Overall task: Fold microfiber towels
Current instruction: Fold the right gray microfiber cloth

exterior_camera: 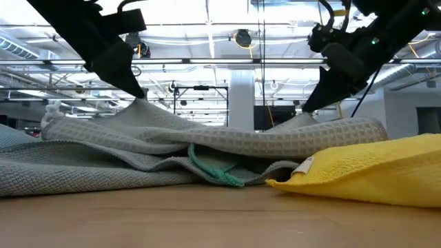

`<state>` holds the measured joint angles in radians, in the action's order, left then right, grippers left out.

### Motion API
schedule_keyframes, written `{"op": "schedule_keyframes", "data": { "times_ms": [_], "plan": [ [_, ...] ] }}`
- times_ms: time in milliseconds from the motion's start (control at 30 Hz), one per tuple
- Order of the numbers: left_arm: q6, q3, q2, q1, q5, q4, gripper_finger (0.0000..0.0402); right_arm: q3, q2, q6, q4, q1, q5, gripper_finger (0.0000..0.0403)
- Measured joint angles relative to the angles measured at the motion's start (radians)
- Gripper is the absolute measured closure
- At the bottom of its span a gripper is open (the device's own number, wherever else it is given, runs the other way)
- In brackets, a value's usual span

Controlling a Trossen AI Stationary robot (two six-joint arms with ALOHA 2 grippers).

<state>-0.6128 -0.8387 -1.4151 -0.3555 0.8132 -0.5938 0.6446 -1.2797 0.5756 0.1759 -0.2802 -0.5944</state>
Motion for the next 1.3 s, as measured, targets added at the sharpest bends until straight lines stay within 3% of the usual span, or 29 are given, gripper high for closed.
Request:
{"op": "schedule_keyframes", "data": {
  "times_ms": [167, 300, 567, 700, 933, 1100, 1300],
  "plan": [
    [-0.003, 0.0, 0.0, 0.003, -0.015, 0.004, 0.039, -0.023, 0.0, -0.031, -0.055, 0.017, 0.019, 0.0388],
    [-0.016, 0.0, 0.0, 0.003, -0.012, 0.014, 0.0387, -0.034, 0.0, -0.04, -0.077, 0.037, 0.0, 0.0358],
    [-0.073, 0.0, 0.0, 0.023, -0.013, 0.016, 0.0296, -0.07, 0.001, -0.004, -0.108, 0.065, -0.01, 0.0252],
    [-0.052, 0.0, 0.0, 0.01, -0.045, 0.051, 0.0261, -0.07, 0.001, -0.012, -0.163, 0.027, 0.024, 0.0219],
    [0.011, 0.0, 0.0, -0.094, -0.054, 0.139, 0.0258, -0.07, 0.001, -0.018, -0.221, -0.122, 0.065, 0.0219],
    [0.027, 0.0, 0.0, -0.176, -0.053, 0.224, 0.0266, -0.07, -0.005, -0.008, -0.267, -0.223, -0.027, 0.0226],
    [-0.004, 0.0, -0.001, -0.282, -0.037, 0.31, 0.0266, -0.07, -0.078, -0.08, -0.479, -0.316, -0.109, 0.0227]
  ]
}}
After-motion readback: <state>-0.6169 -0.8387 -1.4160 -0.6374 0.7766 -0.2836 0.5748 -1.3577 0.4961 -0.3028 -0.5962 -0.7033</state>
